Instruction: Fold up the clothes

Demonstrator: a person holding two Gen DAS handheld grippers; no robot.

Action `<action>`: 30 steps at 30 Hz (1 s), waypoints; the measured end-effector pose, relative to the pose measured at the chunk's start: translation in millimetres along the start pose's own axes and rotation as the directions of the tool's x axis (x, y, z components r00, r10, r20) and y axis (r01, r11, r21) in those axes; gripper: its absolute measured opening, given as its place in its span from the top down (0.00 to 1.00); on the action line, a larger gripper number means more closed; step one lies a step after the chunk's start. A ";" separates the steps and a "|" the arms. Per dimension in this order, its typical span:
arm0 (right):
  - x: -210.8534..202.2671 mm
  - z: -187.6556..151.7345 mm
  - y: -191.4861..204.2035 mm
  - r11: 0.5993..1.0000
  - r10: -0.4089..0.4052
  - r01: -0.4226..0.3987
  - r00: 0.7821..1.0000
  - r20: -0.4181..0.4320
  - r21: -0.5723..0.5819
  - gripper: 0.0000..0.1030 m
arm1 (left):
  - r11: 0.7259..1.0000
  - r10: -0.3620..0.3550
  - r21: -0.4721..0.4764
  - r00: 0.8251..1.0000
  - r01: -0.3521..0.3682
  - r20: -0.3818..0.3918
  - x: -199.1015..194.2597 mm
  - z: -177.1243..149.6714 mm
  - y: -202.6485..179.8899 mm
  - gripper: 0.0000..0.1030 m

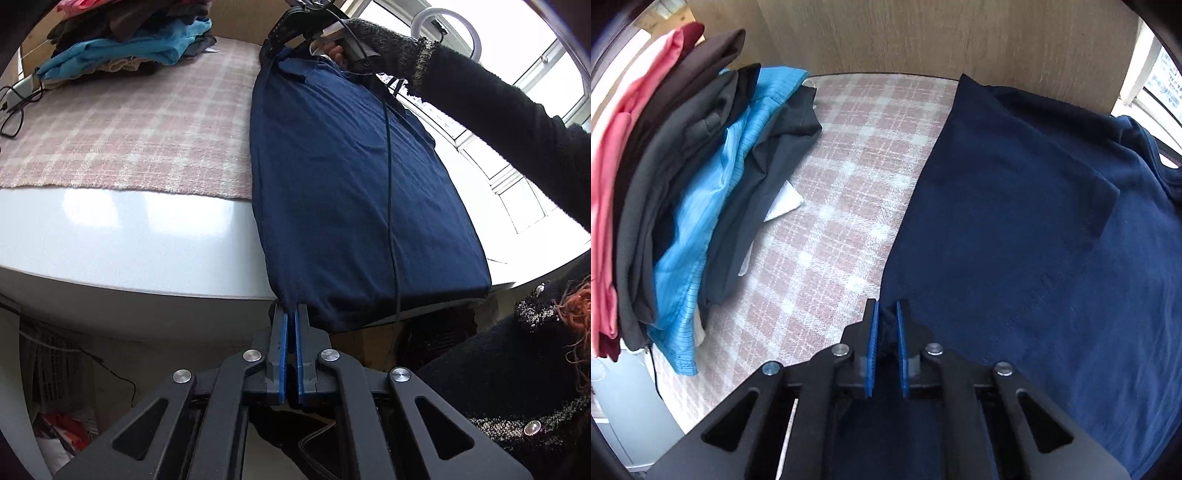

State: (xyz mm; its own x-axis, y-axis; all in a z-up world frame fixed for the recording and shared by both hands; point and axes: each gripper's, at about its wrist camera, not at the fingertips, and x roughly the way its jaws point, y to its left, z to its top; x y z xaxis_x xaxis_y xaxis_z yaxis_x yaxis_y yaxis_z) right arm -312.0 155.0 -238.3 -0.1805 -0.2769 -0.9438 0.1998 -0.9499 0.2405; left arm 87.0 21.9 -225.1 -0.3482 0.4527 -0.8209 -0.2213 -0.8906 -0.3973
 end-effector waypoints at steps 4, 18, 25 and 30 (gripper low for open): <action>-26.6 -8.1 -33.5 0.997 0.069 -0.070 0.997 0.047 0.026 0.91 | 0.997 0.011 0.081 1.000 -0.010 -0.007 -3.4 4.1 -42.8 0.98; -83.7 -73.6 -175.3 0.986 0.072 -0.089 0.989 0.126 0.139 0.91 | 0.963 -0.047 0.257 0.991 0.080 -0.129 58.0 6.2 -162.7 0.98; -51.7 -81.4 -190.2 0.991 -0.044 0.037 0.998 0.048 0.131 0.64 | 0.970 -0.058 0.218 0.972 0.109 -0.229 93.2 -6.4 -178.8 0.90; -110.4 -113.4 -200.6 0.989 0.047 -0.062 0.992 0.117 0.132 0.64 | 0.988 -0.036 0.138 0.981 0.063 -0.190 34.2 -32.2 -148.6 0.84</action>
State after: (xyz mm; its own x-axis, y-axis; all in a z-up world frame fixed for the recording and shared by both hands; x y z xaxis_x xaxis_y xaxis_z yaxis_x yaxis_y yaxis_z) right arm -223.0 392.5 -208.0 -0.2824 -0.3361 -0.8985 0.0817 -0.9416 0.3266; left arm 137.3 168.4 -207.4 -0.1608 0.4679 -0.8690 -0.3659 -0.8460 -0.3878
